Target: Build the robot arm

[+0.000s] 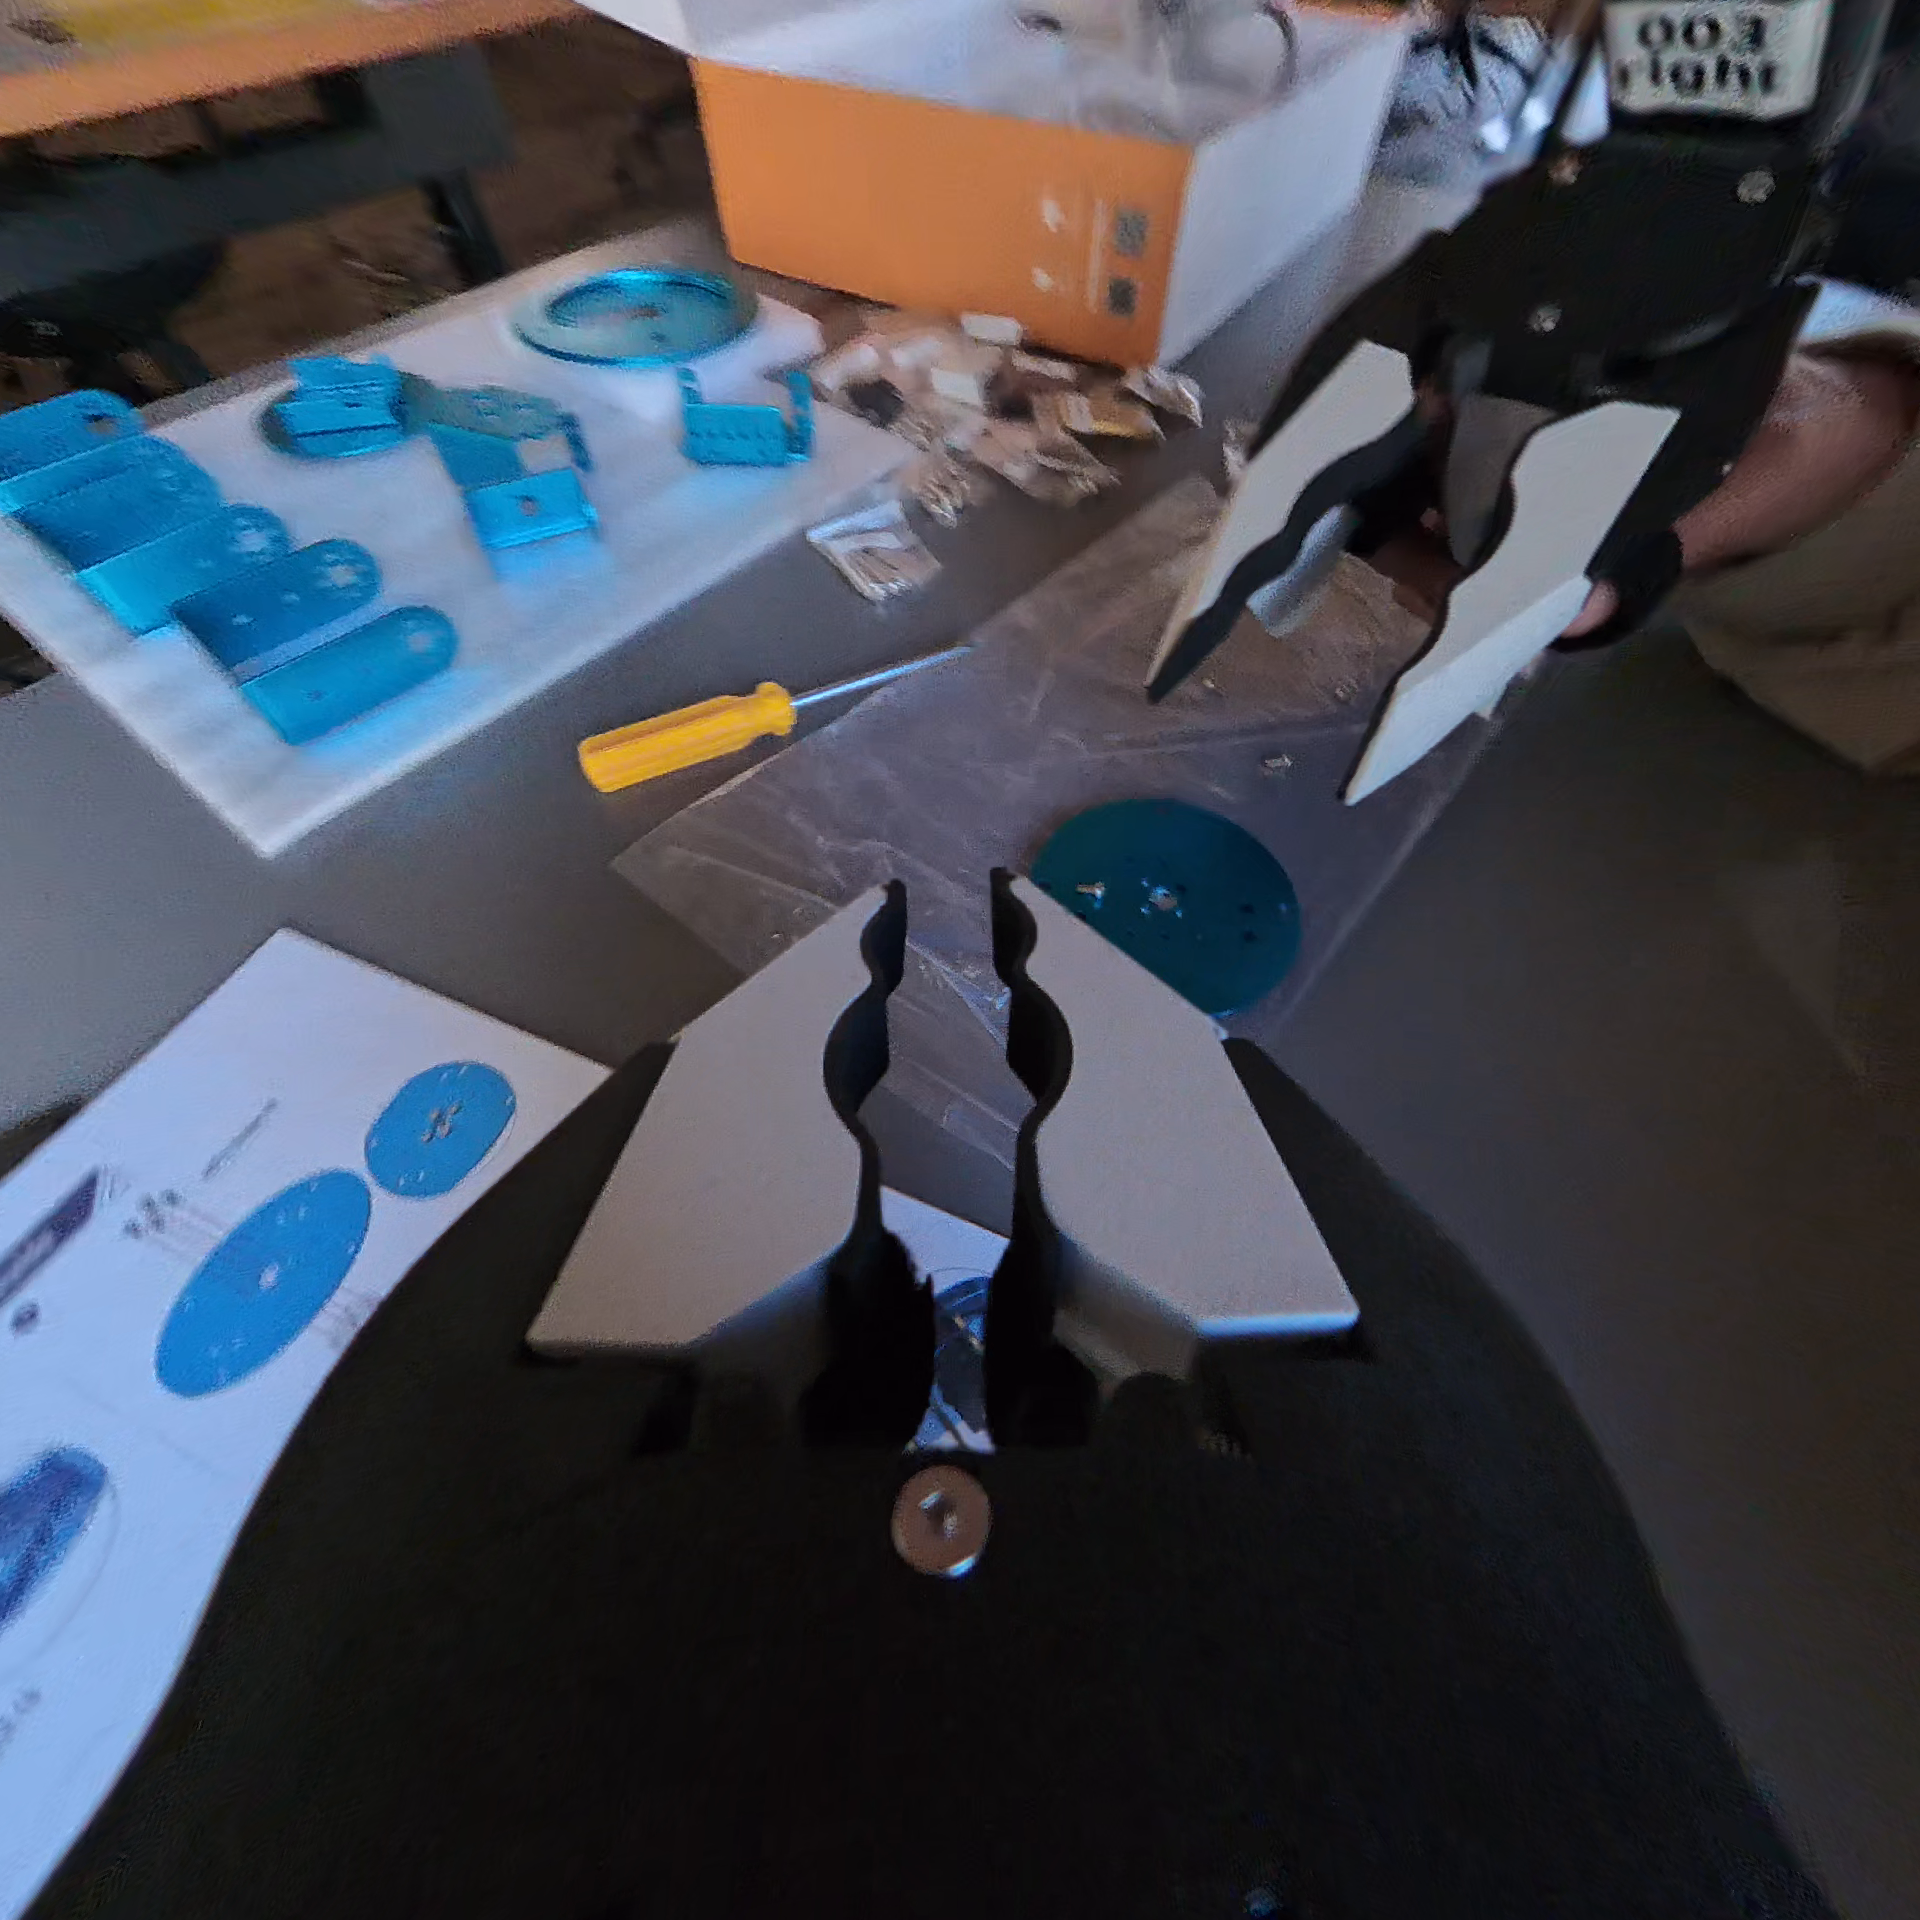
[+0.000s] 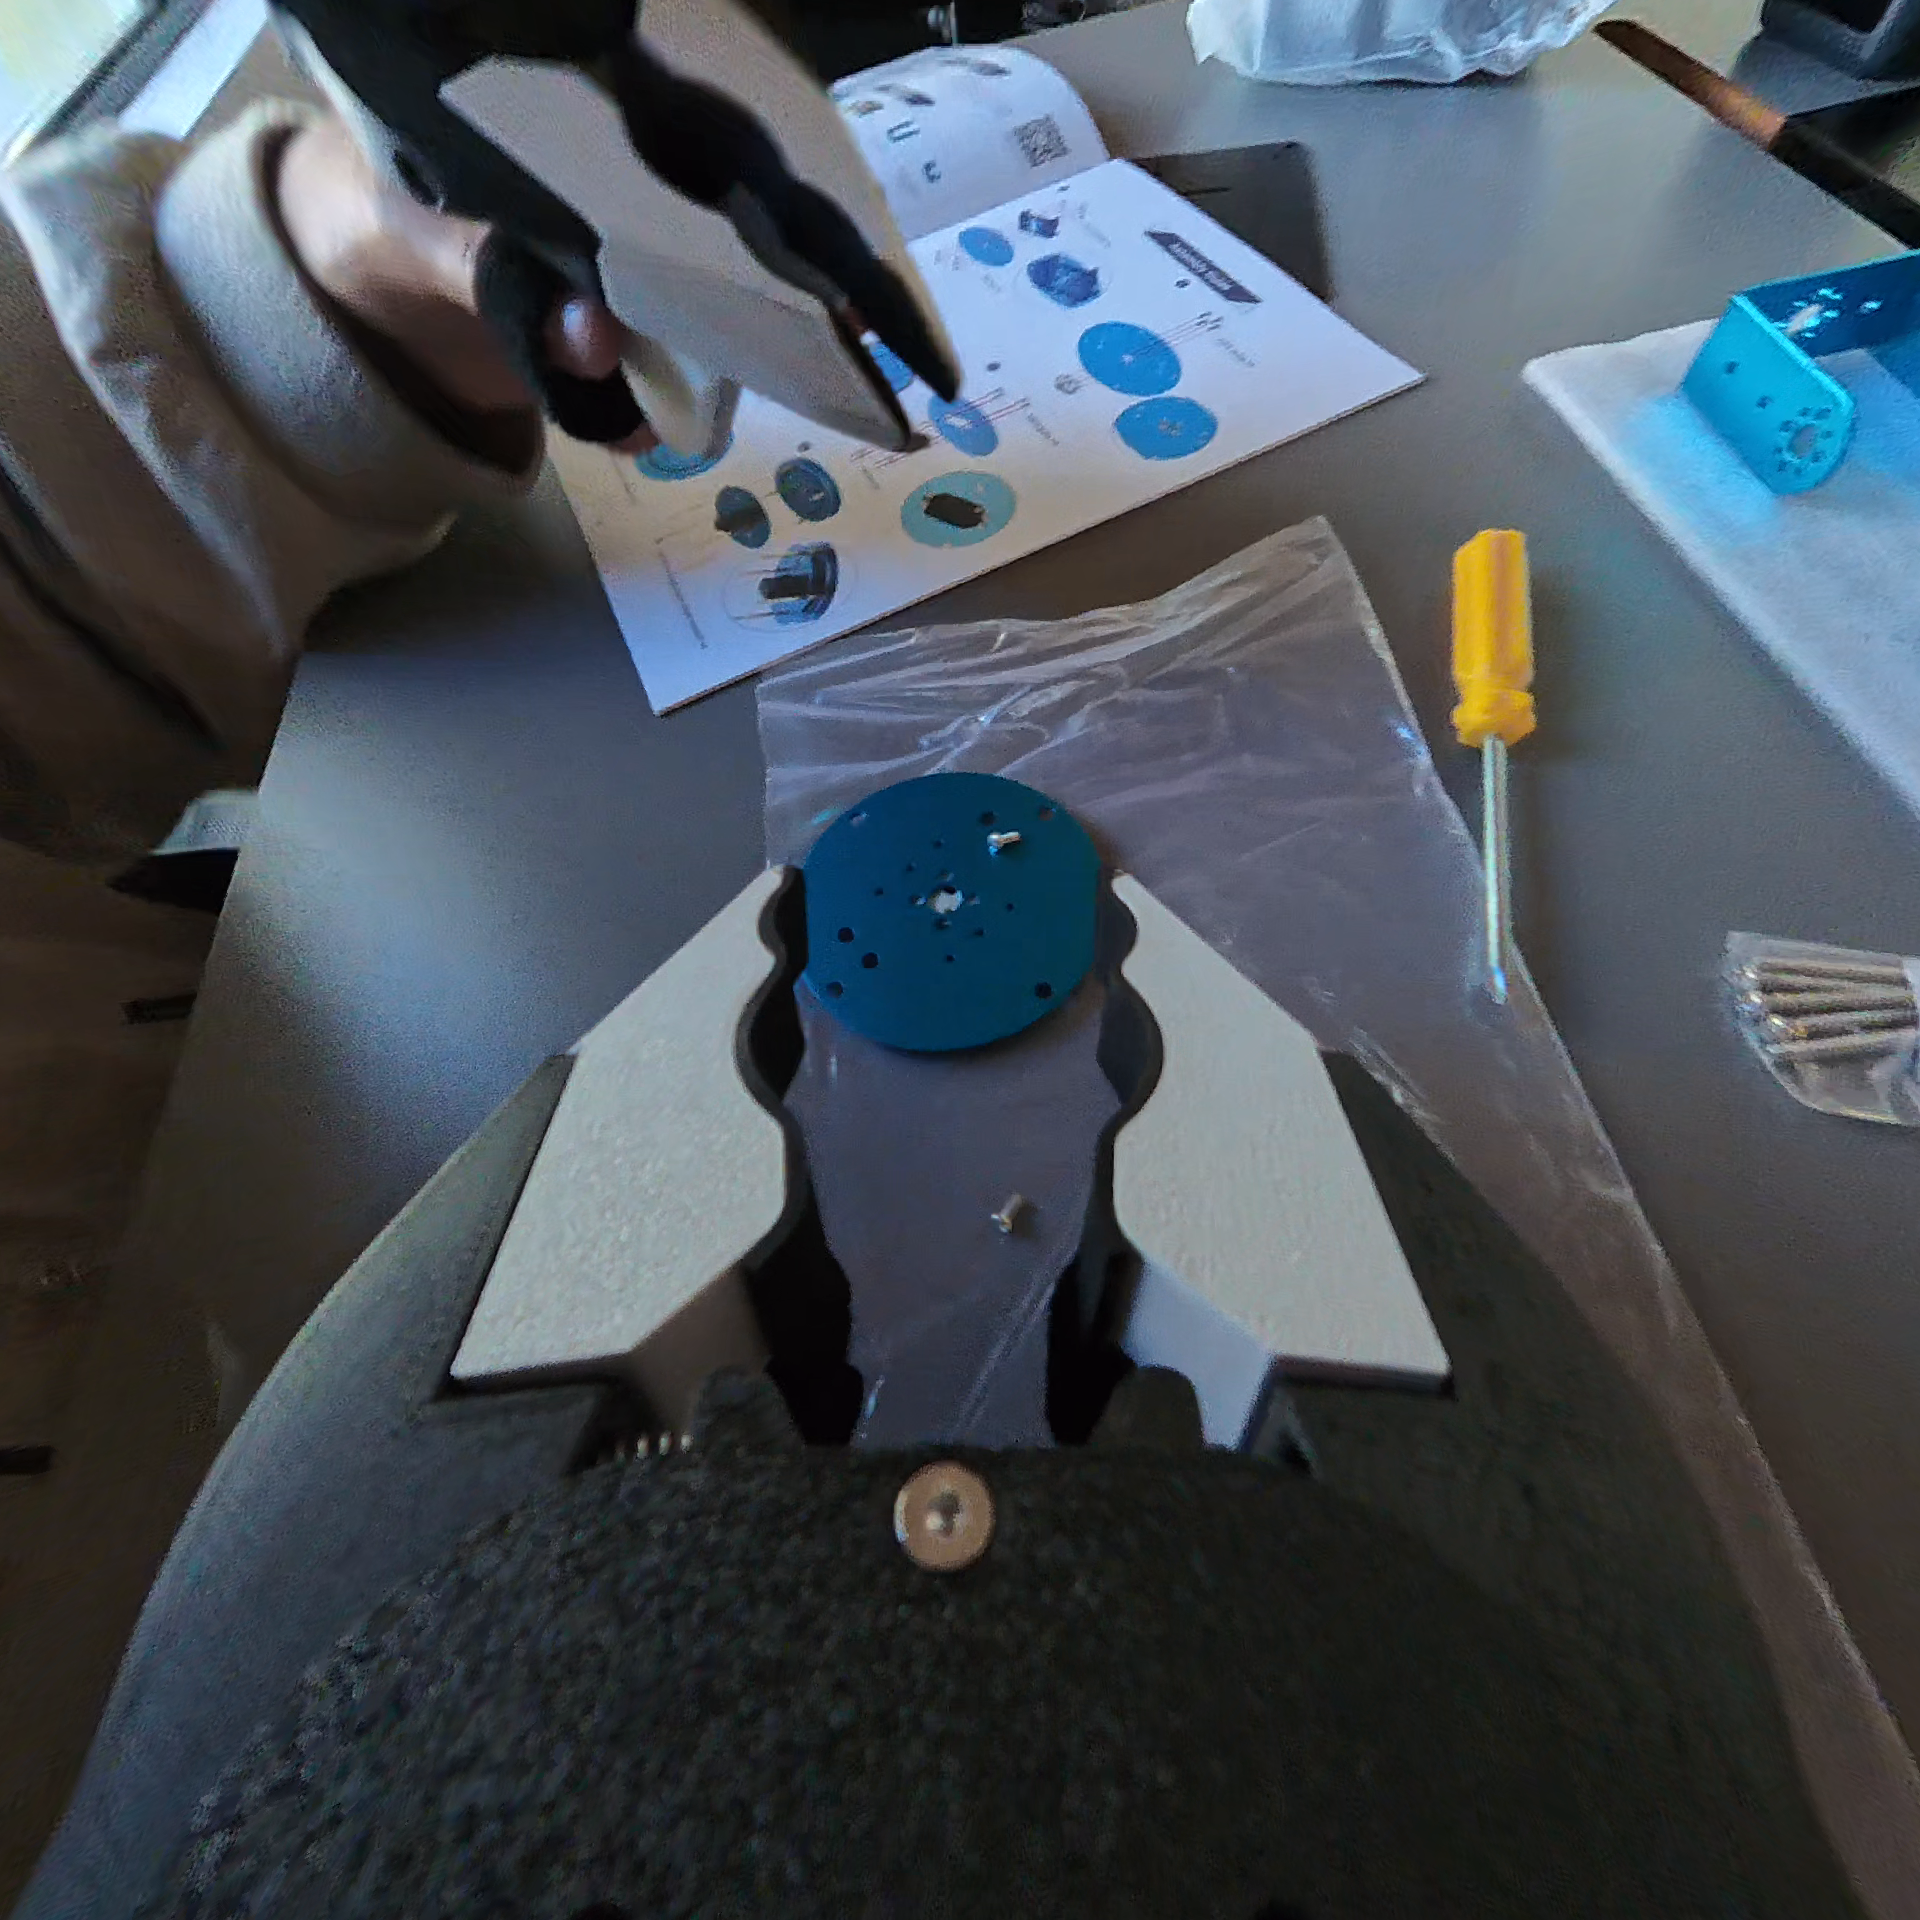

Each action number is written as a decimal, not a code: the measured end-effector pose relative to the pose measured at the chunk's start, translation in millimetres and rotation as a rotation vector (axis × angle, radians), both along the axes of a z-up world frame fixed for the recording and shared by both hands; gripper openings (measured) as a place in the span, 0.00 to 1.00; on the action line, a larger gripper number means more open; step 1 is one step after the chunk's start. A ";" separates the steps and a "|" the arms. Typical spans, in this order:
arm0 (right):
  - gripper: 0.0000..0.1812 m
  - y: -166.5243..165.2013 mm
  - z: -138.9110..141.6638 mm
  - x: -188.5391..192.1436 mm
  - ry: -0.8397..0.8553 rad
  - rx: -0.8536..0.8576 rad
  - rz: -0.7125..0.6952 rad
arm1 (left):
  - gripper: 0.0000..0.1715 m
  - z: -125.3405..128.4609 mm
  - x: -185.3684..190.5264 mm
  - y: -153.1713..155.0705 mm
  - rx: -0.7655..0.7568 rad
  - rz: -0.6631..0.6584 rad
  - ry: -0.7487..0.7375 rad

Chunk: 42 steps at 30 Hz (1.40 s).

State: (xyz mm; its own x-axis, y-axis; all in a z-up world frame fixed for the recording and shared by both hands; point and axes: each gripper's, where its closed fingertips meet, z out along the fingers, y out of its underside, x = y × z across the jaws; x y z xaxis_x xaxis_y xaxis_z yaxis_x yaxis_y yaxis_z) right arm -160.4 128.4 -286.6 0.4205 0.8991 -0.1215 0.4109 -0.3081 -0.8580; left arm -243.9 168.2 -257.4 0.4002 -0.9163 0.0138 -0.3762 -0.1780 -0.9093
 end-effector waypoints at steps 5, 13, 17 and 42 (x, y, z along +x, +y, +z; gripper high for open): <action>0.23 -2.6 -11.0 -17.5 -0.126 0.106 -0.007 | 0.09 -23.1 22.9 -10.2 0.047 -0.251 0.194; 0.10 13.2 -28.9 -28.2 -0.208 0.048 -0.045 | 0.07 -23.0 35.5 -7.7 0.036 -0.297 0.057; 0.08 17.4 -34.5 -29.8 -0.220 0.056 -0.040 | 0.05 -12.3 27.7 4.3 0.081 -0.228 -0.021; 0.06 25.8 -37.4 -24.0 -0.269 0.093 -0.044 | 0.05 -37.4 31.4 -8.9 0.088 -0.292 0.082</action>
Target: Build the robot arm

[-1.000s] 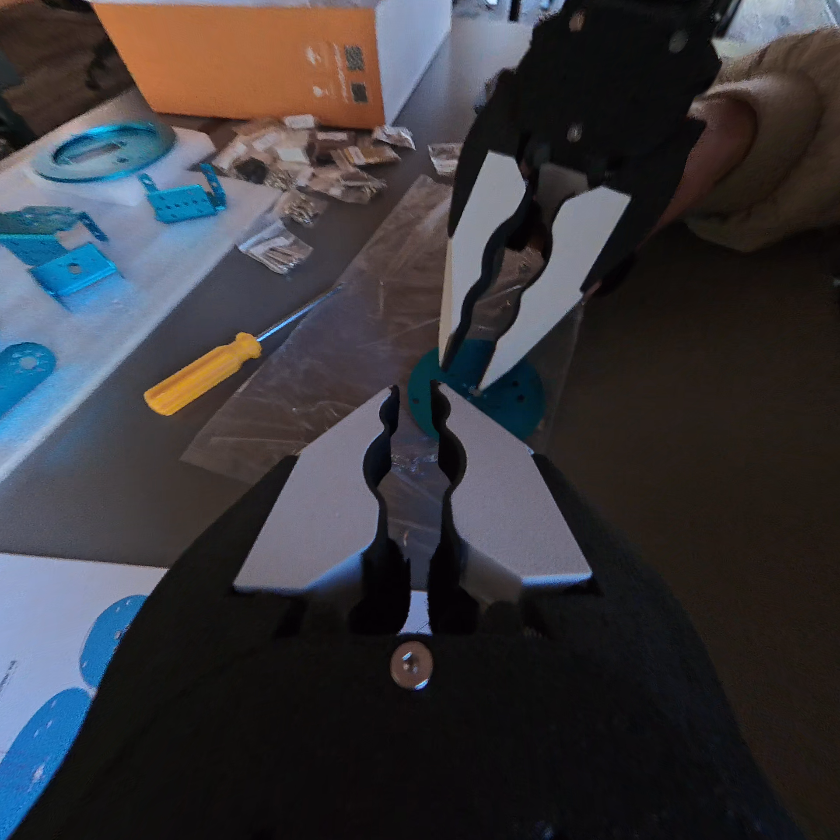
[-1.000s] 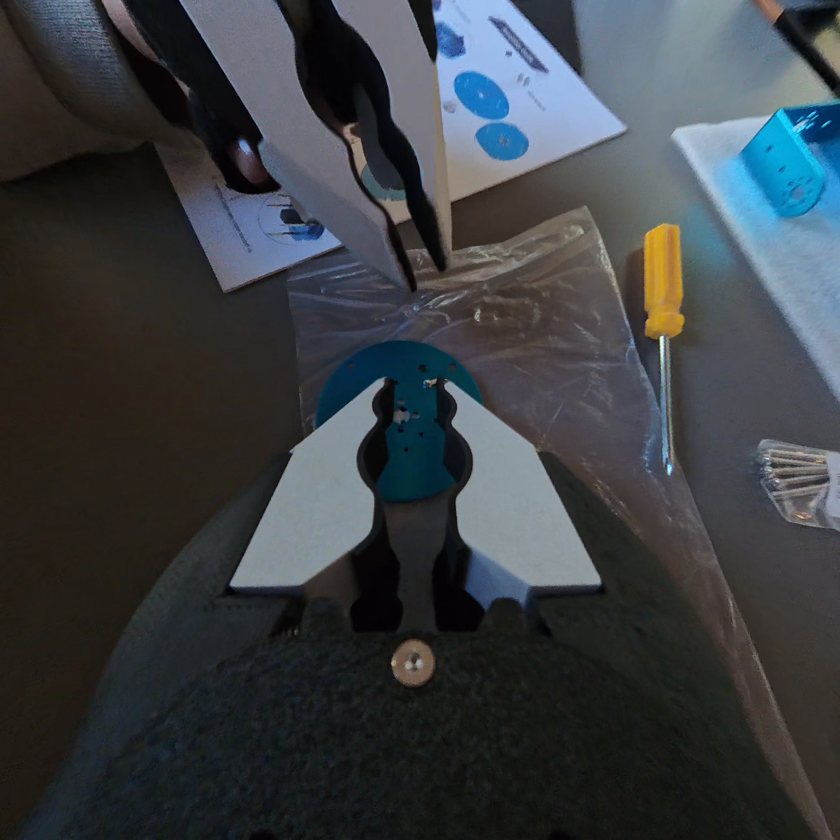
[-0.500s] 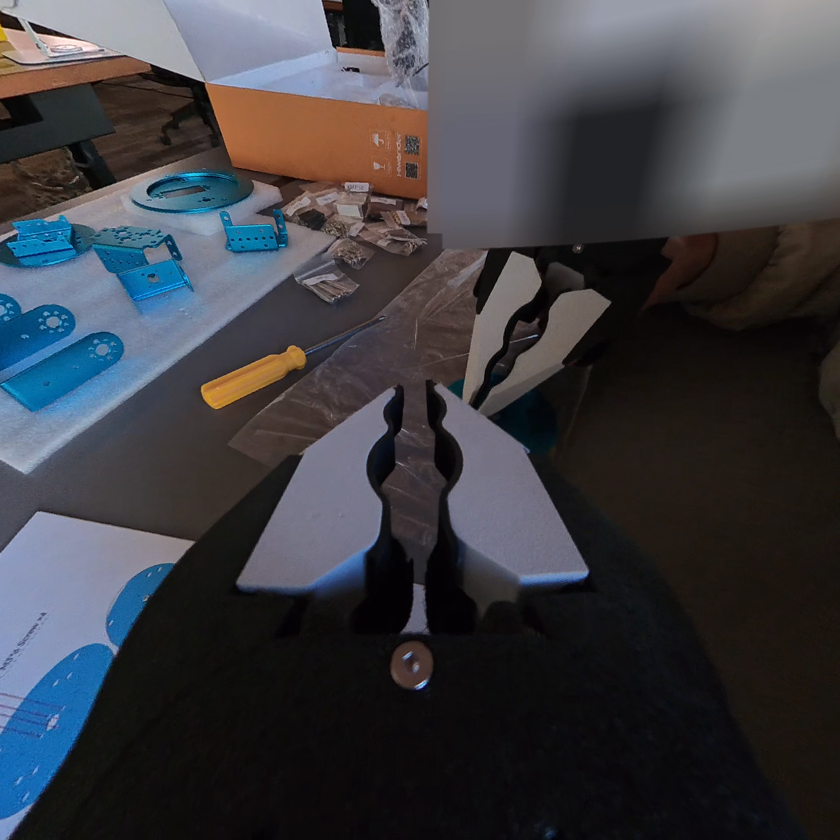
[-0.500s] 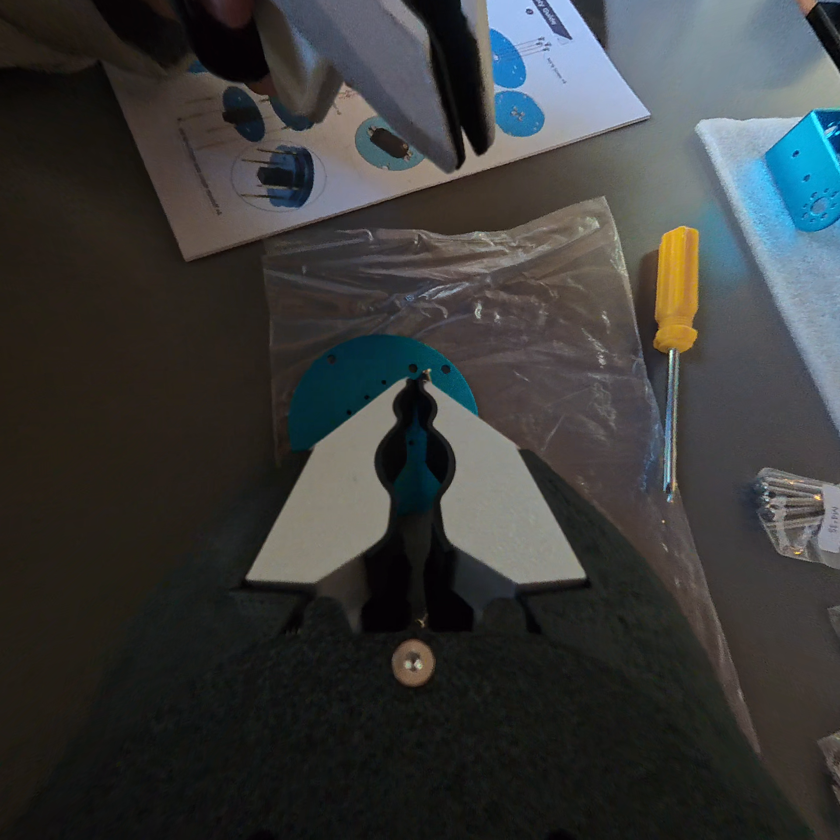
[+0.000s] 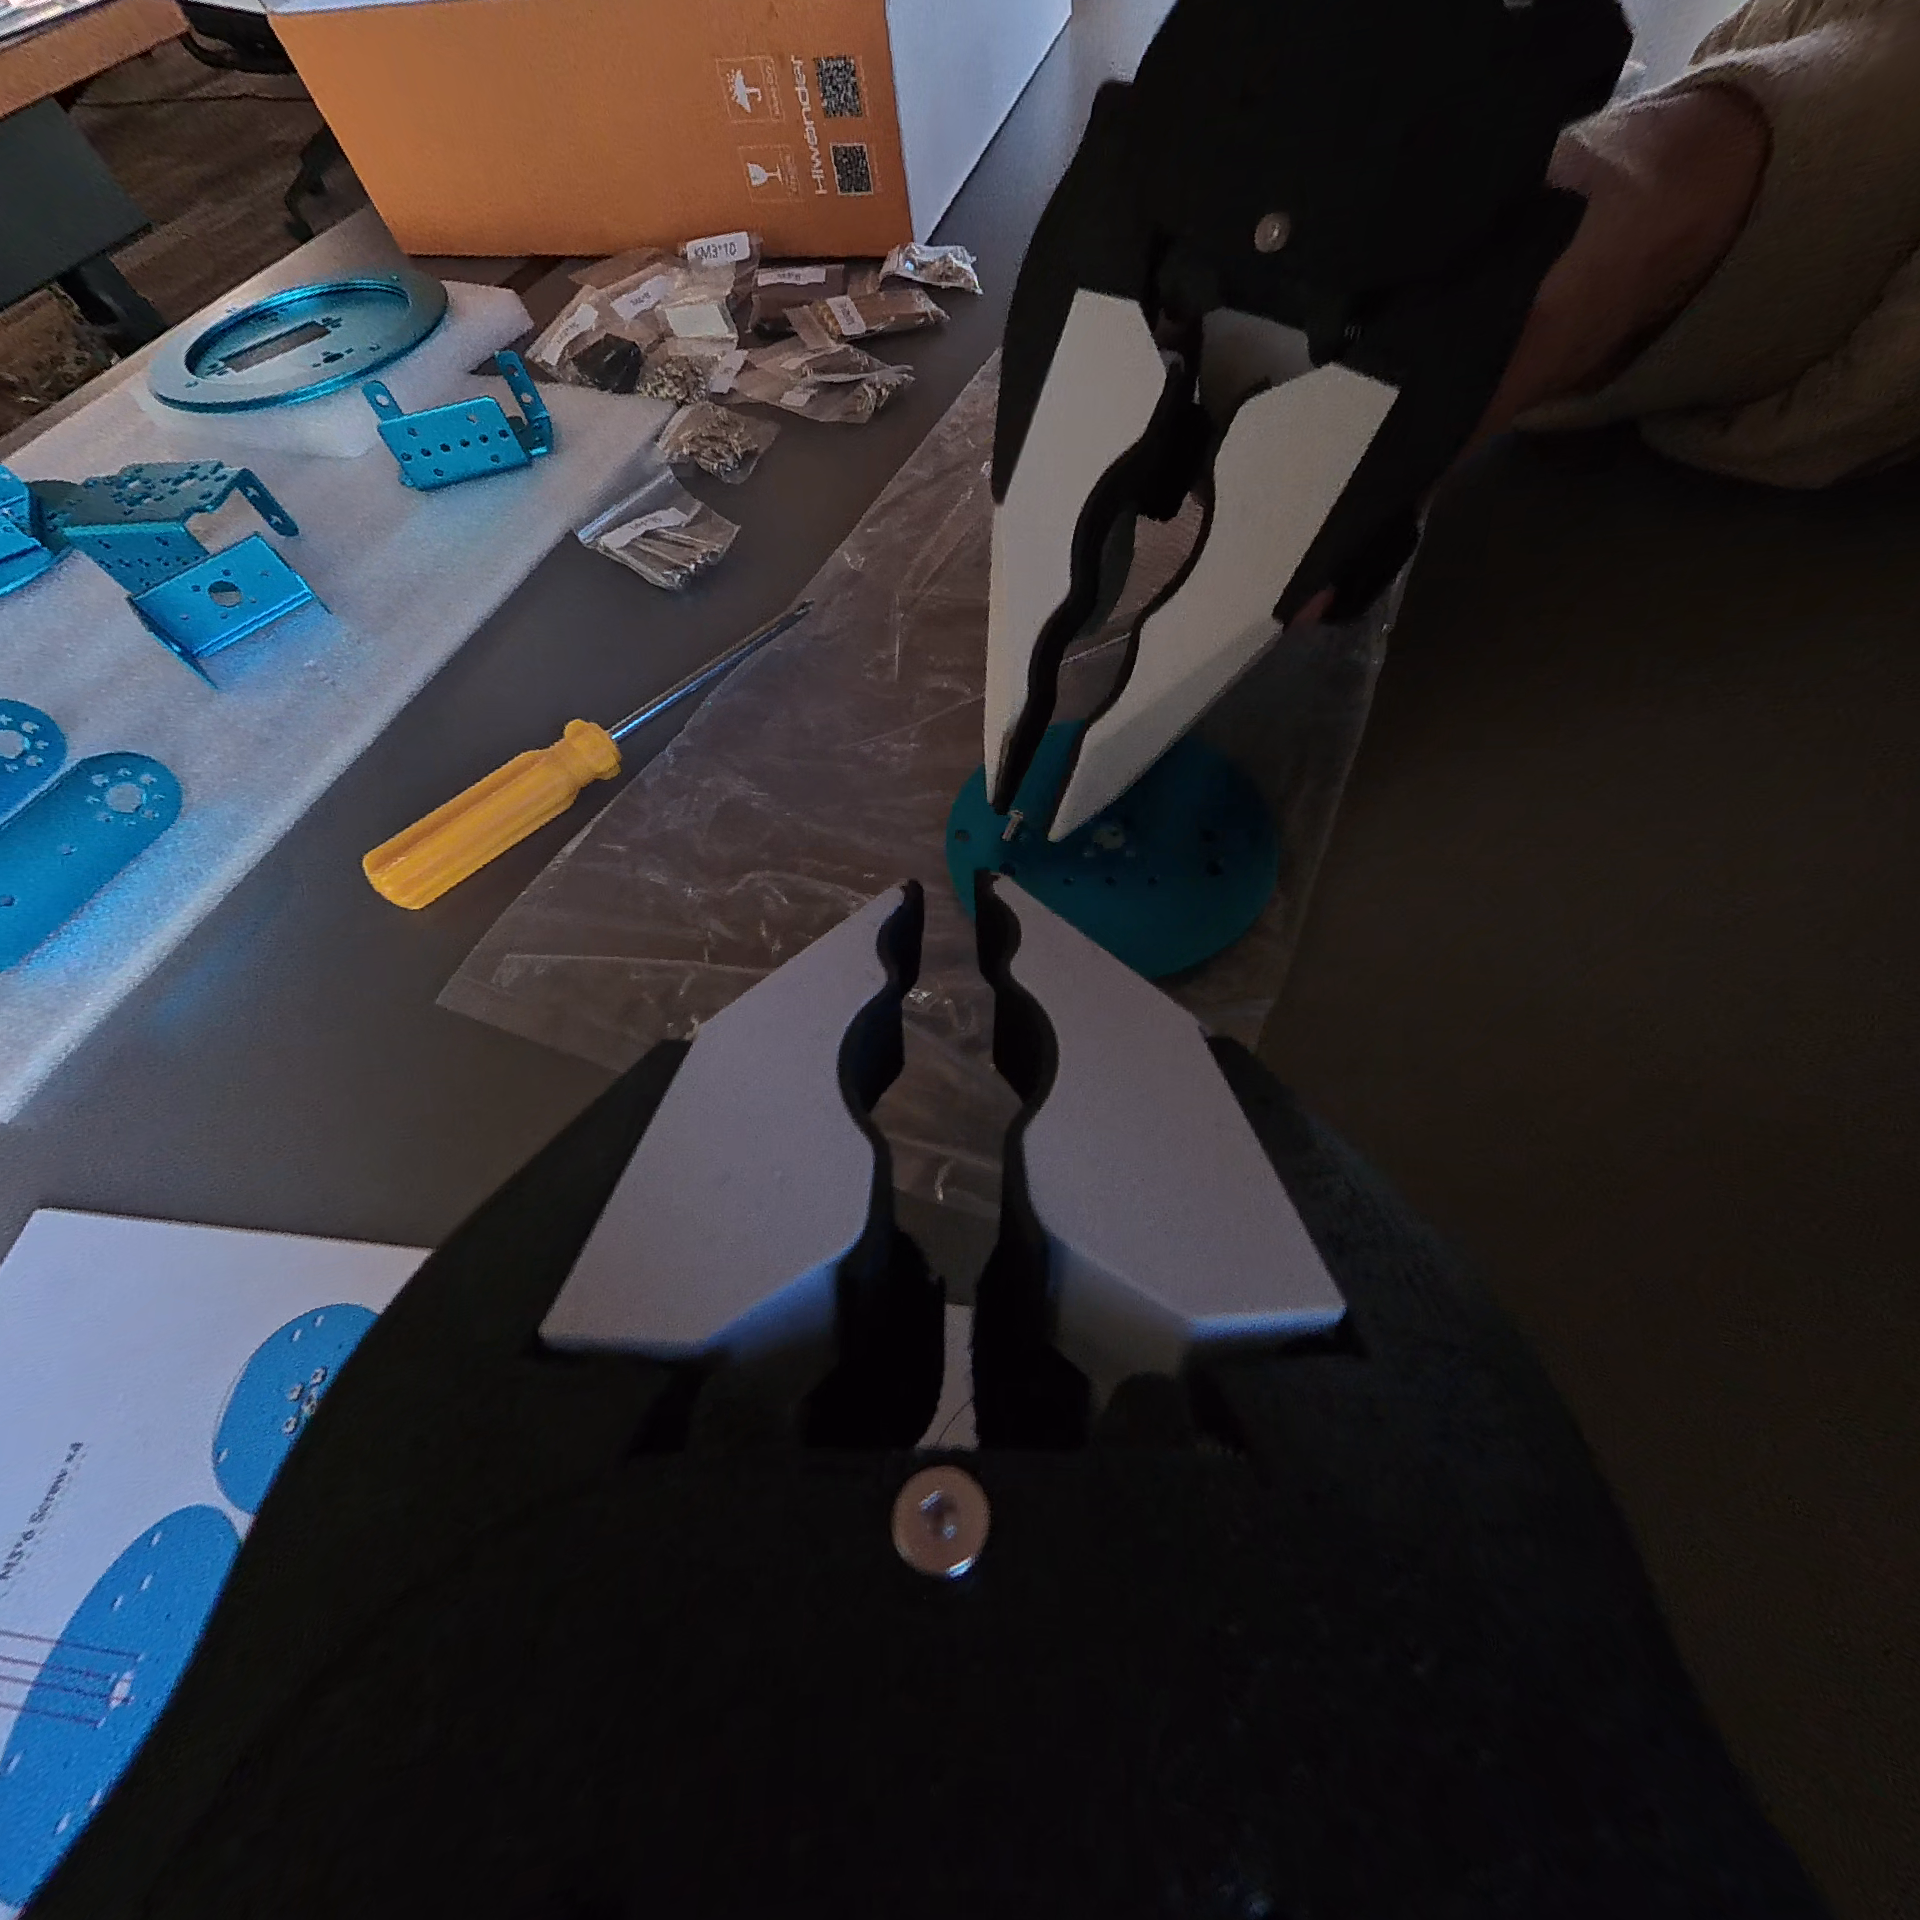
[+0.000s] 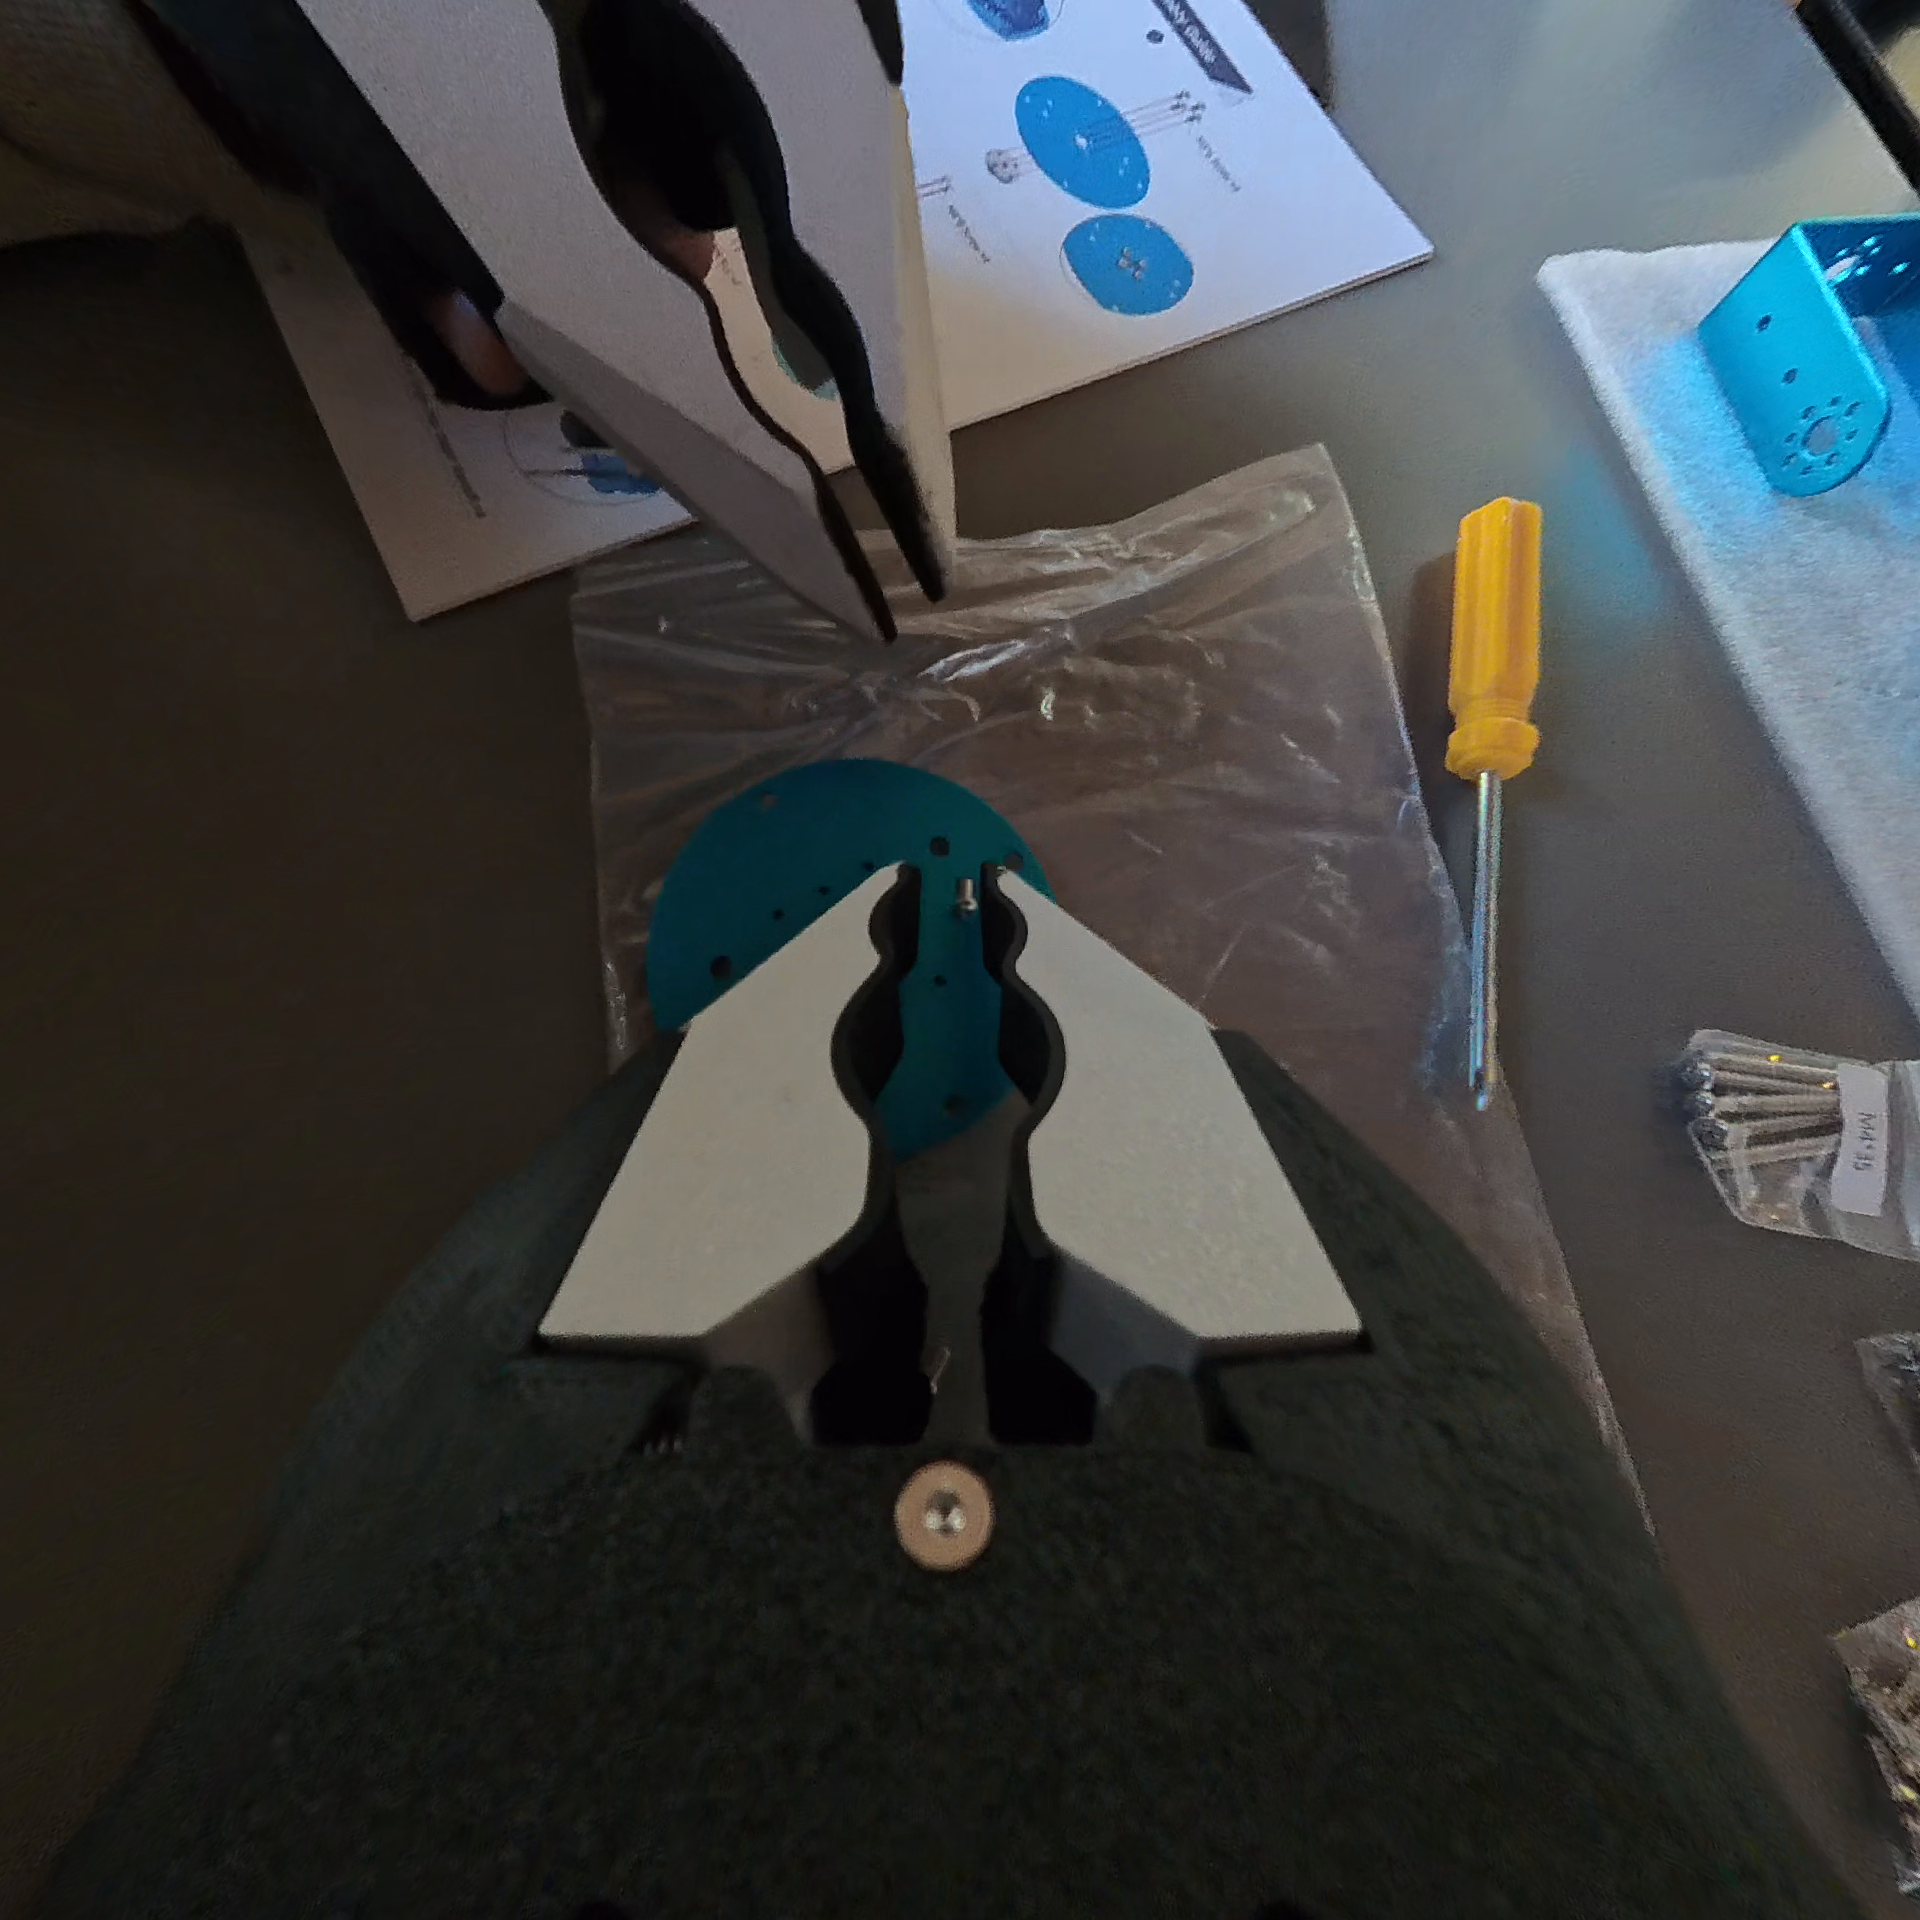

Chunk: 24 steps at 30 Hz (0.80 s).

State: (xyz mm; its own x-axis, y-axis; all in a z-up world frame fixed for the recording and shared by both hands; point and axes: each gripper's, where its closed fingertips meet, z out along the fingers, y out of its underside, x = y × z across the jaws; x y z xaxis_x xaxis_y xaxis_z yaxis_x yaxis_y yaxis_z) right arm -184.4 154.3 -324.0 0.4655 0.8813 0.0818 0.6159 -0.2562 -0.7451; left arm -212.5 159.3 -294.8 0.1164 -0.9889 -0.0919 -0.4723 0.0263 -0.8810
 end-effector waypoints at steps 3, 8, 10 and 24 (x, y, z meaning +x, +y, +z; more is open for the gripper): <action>0.05 3.5 -3.4 3.2 -0.036 0.034 -0.010 | 0.05 0.6 0.0 -1.0 -0.001 -0.003 -0.003; 0.04 2.2 -4.1 2.0 -0.037 0.037 0.001 | 0.05 0.2 0.7 -3.3 0.001 -0.010 -0.002; 0.04 2.6 -4.9 2.4 -0.041 0.039 0.001 | 0.05 0.1 0.9 -4.1 -0.005 -0.014 -0.003; 0.00 3.9 -3.3 1.1 -0.024 0.027 -0.008 | 0.06 -5.4 1.6 -4.0 -0.041 -0.006 0.019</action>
